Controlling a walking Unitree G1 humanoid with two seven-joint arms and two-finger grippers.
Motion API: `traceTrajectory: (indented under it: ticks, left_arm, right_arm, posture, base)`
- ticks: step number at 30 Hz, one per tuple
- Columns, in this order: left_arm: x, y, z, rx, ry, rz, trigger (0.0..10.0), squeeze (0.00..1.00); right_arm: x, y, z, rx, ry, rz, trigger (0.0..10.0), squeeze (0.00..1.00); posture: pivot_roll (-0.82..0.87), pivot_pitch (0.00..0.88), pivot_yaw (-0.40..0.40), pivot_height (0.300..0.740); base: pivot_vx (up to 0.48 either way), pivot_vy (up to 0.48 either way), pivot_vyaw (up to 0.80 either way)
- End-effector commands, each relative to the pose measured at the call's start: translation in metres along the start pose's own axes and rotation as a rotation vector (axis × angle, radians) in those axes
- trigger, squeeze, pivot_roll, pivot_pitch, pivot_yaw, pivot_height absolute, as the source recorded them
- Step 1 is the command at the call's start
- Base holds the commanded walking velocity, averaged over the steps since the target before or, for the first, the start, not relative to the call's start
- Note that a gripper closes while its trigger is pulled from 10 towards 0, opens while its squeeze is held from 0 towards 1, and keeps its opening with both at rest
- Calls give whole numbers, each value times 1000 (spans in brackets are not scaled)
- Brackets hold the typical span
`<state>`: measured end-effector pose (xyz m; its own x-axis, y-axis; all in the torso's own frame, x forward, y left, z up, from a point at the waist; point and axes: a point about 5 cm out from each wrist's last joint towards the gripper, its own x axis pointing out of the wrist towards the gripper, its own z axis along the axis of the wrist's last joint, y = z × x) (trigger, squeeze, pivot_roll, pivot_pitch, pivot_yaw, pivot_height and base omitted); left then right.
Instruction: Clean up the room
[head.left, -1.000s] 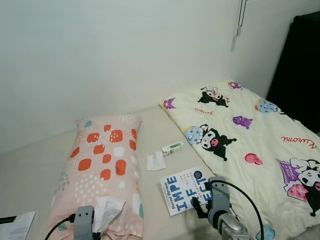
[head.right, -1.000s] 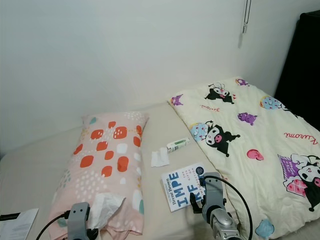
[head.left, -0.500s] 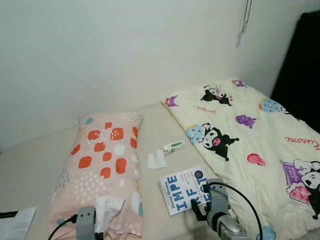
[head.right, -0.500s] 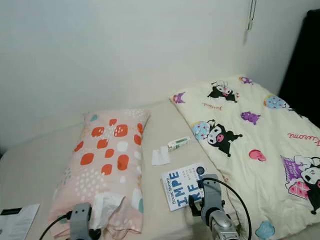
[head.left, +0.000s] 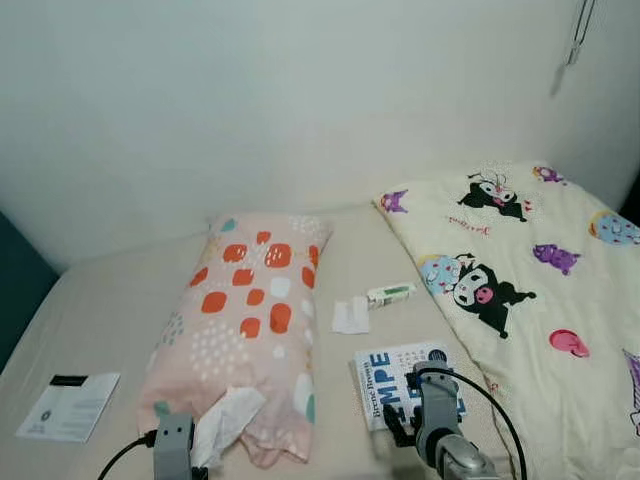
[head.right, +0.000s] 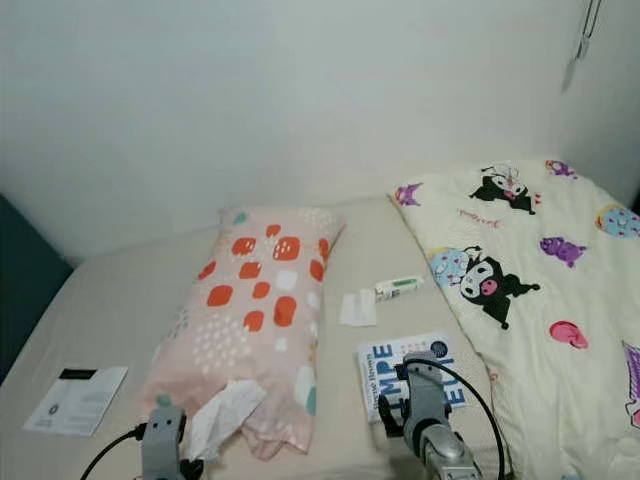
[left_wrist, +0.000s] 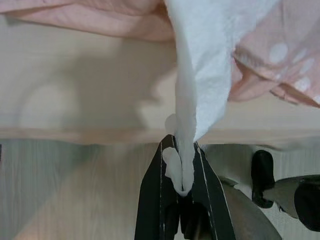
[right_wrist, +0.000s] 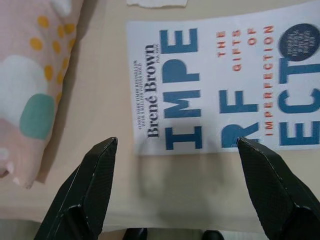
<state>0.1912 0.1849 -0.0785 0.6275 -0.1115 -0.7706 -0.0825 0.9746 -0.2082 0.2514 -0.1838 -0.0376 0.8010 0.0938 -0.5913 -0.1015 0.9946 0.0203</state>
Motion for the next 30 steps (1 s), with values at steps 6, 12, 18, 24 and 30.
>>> traceTrajectory:
  ticks: [6, 12, 18, 24, 30]
  left_arm:
    - [-1, 2, -3, -1, 20, 21, 10000, 0]
    - [-1, 2, -3, -9, 16, 26, 10000, 0]
    - [-1, 0, -6, 11, 30, -5, 10000, 0]
    - [-1, 0, -7, 12, 34, -4, 10000, 0]
    - [-1, 2, -7, -1, 30, 21, 10000, 0]
  right_arm:
    - [1, 4, -2, 16, 9, 0, 10000, 0]
    - [0, -2, -2, 50, 10, -45, 10000, 0]
    - [0, -5, -1, 61, 7, -64, 10000, 0]
    - [0, -4, -1, 35, 2, -46, 10000, 0]
    - [0, -3, -1, 19, 2, -43, 10000, 0]
  posture:
    - [-126, 50, 115, 740]
    - [-126, 53, 114, 740]
    - [-128, 54, 112, 740]
    - [-128, 53, 110, 740]
    - [-128, 51, 109, 740]
  base:
    - [0, -368, 725]
    - [0, 0, 363]
    - [0, -80, 0]
    - [0, -480, 122]
    - [0, -227, 622]
